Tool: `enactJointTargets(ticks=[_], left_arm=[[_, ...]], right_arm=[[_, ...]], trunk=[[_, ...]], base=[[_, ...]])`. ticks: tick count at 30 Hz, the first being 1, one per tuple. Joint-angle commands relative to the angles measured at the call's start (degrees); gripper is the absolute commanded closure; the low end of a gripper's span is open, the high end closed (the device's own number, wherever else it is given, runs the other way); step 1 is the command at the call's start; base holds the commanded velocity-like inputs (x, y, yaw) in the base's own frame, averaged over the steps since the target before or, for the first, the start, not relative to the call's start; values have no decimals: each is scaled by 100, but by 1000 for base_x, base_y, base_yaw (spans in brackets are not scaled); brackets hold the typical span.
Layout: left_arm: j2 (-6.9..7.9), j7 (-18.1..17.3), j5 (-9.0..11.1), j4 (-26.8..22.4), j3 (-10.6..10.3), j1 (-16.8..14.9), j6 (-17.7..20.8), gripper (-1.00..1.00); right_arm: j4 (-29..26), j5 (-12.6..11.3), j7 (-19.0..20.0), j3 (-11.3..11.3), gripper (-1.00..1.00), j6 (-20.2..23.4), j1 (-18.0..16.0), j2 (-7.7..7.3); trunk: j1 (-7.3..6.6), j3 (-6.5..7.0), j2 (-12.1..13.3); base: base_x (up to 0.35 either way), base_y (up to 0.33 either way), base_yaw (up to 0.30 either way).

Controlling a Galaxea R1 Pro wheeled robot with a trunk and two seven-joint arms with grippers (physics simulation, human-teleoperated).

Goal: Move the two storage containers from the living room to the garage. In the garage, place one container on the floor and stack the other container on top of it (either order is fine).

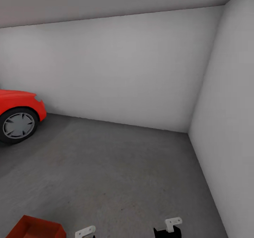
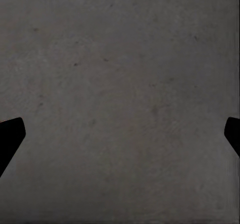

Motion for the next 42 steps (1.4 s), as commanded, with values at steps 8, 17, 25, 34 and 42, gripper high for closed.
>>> enactJointTargets(ticks=[8,17,25,34,42], left_arm=[[-2,8,38,-13,6,-1,20,-100],[-2,4,38,-14,6,-1,11,-100],[1,2,38,-13,9,-1,10,-100],[-9,-2,38,-21,302,0,2,-100],[-3,1,38,-15,305,-1,7,-100]], right_arm=[[-2,46,26,-28,-100,0,-5,5],[-2,48,26,-29,-100,0,-5,5],[-2,46,26,-29,-100,0,-5,5],[-2,47,22,-31,-100,0,-5,5],[-2,45,18,-31,-100,0,-5,5]], trunk=[[1,14,-14],[1,47,-14],[1,77,-14],[1,111,-14],[1,141,-14]], base=[[-190,0,-295],[-5,0,-295],[0,0,-295],[0,0,-295],[96,0,-295]])
